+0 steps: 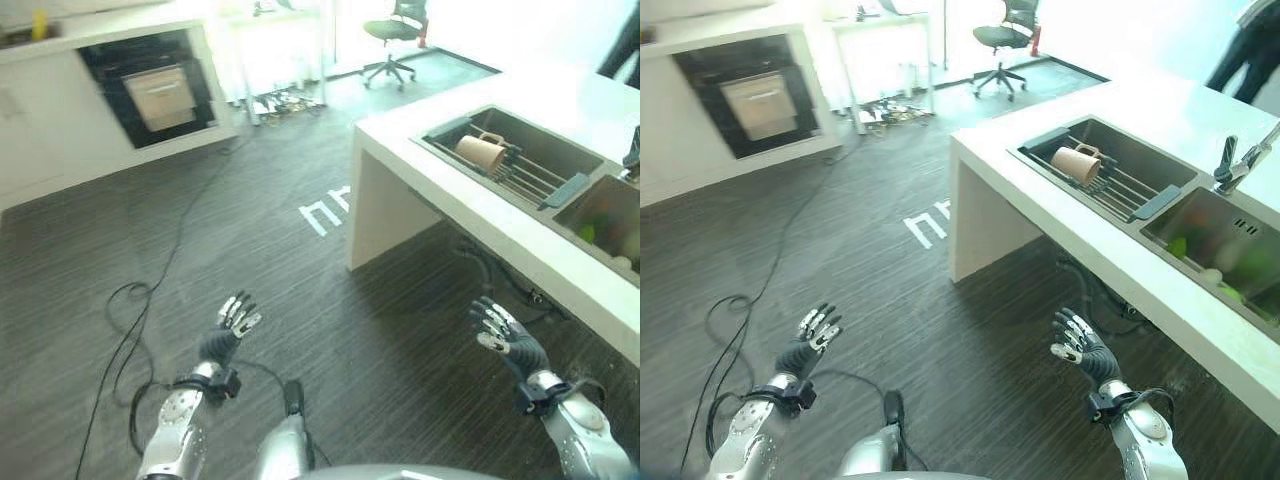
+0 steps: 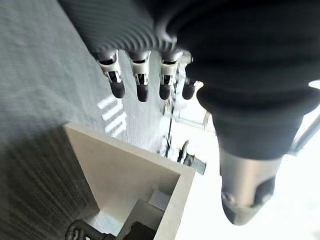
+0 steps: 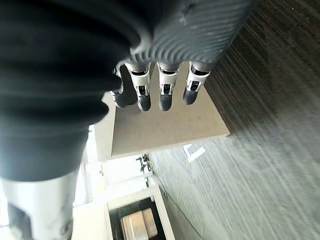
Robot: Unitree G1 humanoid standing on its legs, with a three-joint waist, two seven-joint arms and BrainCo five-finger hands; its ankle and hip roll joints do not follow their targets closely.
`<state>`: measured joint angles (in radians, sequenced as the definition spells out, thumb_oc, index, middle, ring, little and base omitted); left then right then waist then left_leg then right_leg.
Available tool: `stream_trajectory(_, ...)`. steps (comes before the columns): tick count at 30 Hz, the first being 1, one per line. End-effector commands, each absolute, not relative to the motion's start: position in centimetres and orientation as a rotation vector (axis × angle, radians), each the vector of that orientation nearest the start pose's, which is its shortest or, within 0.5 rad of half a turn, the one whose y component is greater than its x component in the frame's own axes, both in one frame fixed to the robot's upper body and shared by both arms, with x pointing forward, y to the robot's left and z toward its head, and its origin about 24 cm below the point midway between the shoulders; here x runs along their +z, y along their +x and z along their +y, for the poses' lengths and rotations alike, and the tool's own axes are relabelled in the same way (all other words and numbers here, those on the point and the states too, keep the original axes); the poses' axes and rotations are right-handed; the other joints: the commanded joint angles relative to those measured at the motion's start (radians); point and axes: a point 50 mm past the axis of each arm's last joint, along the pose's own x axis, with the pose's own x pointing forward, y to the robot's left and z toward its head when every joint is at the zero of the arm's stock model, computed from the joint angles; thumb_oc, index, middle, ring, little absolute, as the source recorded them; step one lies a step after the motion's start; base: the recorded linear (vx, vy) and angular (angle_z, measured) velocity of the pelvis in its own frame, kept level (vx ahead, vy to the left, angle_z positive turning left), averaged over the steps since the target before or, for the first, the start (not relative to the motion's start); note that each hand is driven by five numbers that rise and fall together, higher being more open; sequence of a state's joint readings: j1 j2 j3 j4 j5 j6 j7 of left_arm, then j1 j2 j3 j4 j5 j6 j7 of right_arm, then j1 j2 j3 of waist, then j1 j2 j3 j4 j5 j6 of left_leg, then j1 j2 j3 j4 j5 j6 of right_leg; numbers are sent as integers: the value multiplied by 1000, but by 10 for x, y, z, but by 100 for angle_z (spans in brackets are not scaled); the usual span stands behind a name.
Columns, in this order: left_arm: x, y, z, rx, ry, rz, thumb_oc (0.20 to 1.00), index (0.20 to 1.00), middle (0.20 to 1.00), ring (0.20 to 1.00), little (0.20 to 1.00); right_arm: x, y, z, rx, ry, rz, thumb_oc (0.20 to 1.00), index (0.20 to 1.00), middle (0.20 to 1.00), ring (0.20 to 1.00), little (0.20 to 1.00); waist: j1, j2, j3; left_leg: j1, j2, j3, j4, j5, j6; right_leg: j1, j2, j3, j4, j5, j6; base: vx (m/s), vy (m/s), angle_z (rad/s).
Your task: Place the dishes in the dishwasher.
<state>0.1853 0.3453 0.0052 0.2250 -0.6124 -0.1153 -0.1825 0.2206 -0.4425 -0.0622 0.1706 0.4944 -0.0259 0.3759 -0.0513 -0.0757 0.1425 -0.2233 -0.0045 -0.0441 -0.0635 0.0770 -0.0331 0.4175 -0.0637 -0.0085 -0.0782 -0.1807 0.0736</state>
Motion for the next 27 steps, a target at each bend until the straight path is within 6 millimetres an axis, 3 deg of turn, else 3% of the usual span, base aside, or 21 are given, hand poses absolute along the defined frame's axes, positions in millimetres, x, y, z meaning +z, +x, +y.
stream_trajectory(1, 3, 203, 238, -30, -237, 90, 1000, 1000, 1000, 1000, 1000, 16, 206, -254, 216, 136, 160, 1000, 1000, 1000, 1000, 1000, 40, 30, -27, 136, 130, 14, -24, 33, -62, -181, 9, 14, 31, 74, 8, 498, 254, -92)
stream_trajectory(2, 3, 202, 240, -51, -238, 95, 1000, 1000, 1000, 1000, 1000, 16, 206, -253, 198, 155, 151, 1000, 1000, 1000, 1000, 1000, 40, 29, -30, 153, 121, 60, -22, 30, -51, -170, -13, -5, 43, 65, 23, 681, 364, -129)
stream_trajectory(3, 7, 209, 236, -94, -216, 84, 1000, 1000, 1000, 1000, 1000, 15, 205, -244, 203, 173, 139, 1000, 1000, 1000, 1000, 1000, 38, 25, -32, 181, 87, 98, -19, 9, -21, -189, -62, -64, 147, 98, 66, 533, 303, -110)
stream_trajectory(4, 8, 210, 235, -103, -216, 83, 1000, 1000, 1000, 1000, 1000, 16, 205, -243, 202, 183, 137, 1000, 1000, 1000, 1000, 1000, 37, 25, -32, 187, 83, 104, -23, 8, -17, -197, -67, -69, 164, 107, 72, 512, 293, -88)
stream_trajectory(5, 12, 214, 234, -109, -201, 72, 1000, 1000, 1000, 1000, 1000, 14, 205, -235, 229, 216, 135, 1000, 1000, 1000, 1000, 1000, 32, 32, -30, 213, 71, 113, -24, -4, -5, -248, -81, -111, 268, 159, 94, 286, 168, -29)
stream_trajectory(8, 17, 216, 235, -107, -186, 53, 1000, 1000, 1000, 1000, 1000, 12, 207, -226, 259, 203, 137, 1000, 1000, 1000, 1000, 1000, 32, 48, -20, 258, 78, 152, -24, -21, 0, -313, -115, -177, 374, 202, 100, 197, 112, -40)
stream_trajectory(10, 23, 218, 238, -98, -163, 29, 1000, 1000, 1000, 1000, 1000, 13, 209, -221, 280, 211, 125, 1000, 1000, 1000, 1000, 1000, 34, 54, -10, 288, 86, 182, -24, -34, -2, -336, -119, -247, 363, 194, 96, 152, 40, -56)
stream_trajectory(13, 39, 224, 241, -91, -134, -16, 1000, 1000, 1000, 1000, 1000, 25, 214, -219, 320, 224, 91, 1000, 1000, 1000, 1000, 1000, 46, 51, 8, 328, 98, 247, -24, -53, -19, -329, -104, -411, 268, 182, 90, 129, -22, -66)
stream_trajectory(17, 56, 221, 242, -80, -20, -94, 1000, 1000, 1000, 1000, 1000, 45, 224, -214, 386, 210, 20, 1000, 1000, 1000, 1000, 1000, 83, 45, 13, 379, 121, 356, -24, -84, -50, -311, -147, -581, 154, 217, 92, 87, -91, -95)
stream_trajectory(21, 97, 216, 235, -128, 39, -334, 1000, 1000, 1000, 1000, 1000, 78, 223, -207, 469, 211, -136, 1000, 1000, 1000, 1000, 1000, 68, 44, 23, 401, 131, 424, -17, -79, -45, -305, -103, -534, 132, 169, 69, 40, -172, -103)
stream_trajectory(23, 108, 216, 231, -151, 6, -408, 1000, 1000, 1000, 1000, 1000, 91, 224, -205, 517, 184, -188, 1000, 1000, 1000, 1000, 1000, 60, 35, 28, 402, 138, 439, 31, -92, -51, -302, -91, -520, 119, 170, 56, 61, -222, -28)
stream_trajectory(24, 116, 217, 228, -166, -9, -453, 1000, 1000, 1000, 1000, 1000, 100, 226, -204, 550, 166, -222, 1000, 1000, 1000, 1000, 1000, 57, 30, 33, 382, 154, 442, 110, -91, -68, -292, -77, -508, 101, 168, 40, 44, -330, -61)
stream_trajectory(25, 128, 217, 222, -187, -14, -530, 1000, 1000, 1000, 1000, 1000, 120, 228, -204, 602, 144, -290, 1000, 1000, 1000, 1000, 1000, 54, 20, 47, 305, 196, 438, 305, -23, -102, -278, -58, -493, 68, 179, -3, 39, -292, -60)
stream_trajectory(27, 137, 216, 219, -203, -43, -579, 1000, 1000, 1000, 1000, 1000, 134, 228, -202, 655, 149, -339, 1000, 1000, 1000, 1000, 1000, 54, 18, 54, 254, 220, 416, 421, -5, -121, -270, -50, -481, 60, 175, -21, 58, -185, -52)
